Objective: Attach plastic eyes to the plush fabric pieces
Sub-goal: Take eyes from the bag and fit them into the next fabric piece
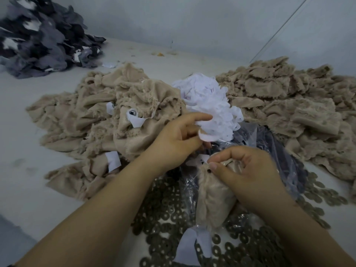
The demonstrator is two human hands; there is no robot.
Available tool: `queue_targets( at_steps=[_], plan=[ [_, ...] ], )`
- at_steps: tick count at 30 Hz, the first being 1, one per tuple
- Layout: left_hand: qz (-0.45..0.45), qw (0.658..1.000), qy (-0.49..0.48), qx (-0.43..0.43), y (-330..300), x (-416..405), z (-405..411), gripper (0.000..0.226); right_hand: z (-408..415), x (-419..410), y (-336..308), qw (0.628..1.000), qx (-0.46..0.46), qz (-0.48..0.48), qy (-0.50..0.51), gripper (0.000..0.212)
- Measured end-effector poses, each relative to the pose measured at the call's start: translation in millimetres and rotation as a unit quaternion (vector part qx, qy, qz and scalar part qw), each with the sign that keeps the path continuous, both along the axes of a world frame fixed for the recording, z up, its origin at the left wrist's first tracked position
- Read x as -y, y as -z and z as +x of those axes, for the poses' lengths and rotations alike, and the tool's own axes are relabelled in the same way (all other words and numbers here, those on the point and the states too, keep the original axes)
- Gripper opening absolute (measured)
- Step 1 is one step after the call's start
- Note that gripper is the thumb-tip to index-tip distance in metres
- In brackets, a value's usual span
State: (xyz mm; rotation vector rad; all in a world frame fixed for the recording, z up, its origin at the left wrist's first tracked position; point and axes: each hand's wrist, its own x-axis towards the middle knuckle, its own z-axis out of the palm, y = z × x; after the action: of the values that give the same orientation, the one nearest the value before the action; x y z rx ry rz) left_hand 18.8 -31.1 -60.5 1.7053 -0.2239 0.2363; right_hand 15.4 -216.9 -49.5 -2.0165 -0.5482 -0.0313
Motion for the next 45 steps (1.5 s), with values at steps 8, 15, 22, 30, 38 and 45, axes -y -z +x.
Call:
queue_targets(
  at_steps=[8, 15, 22, 30, 38, 45],
  plan=[
    [-0.074, 0.996, -0.034, 0.022, 27, 0, 3, 0.027, 4, -1, 6, 0.999, 0.035, -0.018, 0.014, 0.020],
    [-0.065, 0.996, -0.001, 0.061, 17, -15, -1, 0.026, 11, 2, 14, 0.997, 0.036, -0.012, 0.071, 0.026],
    [0.023, 0.882, 0.463, -0.087, 4, -35, -17, 0.033, 10, 0, 14, 0.996, 0.047, -0.005, 0.079, 0.025],
    [0.049, 0.931, 0.349, -0.101, 10, -30, -22, 0.020, 6, -4, 17, 0.997, 0.043, -0.009, 0.068, 0.024],
    [0.035, 0.839, 0.505, -0.201, 12, -40, -24, 0.030, 4, -5, 18, 0.996, 0.061, -0.018, 0.067, 0.027],
    [-0.030, 0.993, 0.088, -0.066, 16, -29, -20, 0.011, -2, -8, 16, 0.998, 0.052, -0.024, 0.036, 0.023]
  ],
)
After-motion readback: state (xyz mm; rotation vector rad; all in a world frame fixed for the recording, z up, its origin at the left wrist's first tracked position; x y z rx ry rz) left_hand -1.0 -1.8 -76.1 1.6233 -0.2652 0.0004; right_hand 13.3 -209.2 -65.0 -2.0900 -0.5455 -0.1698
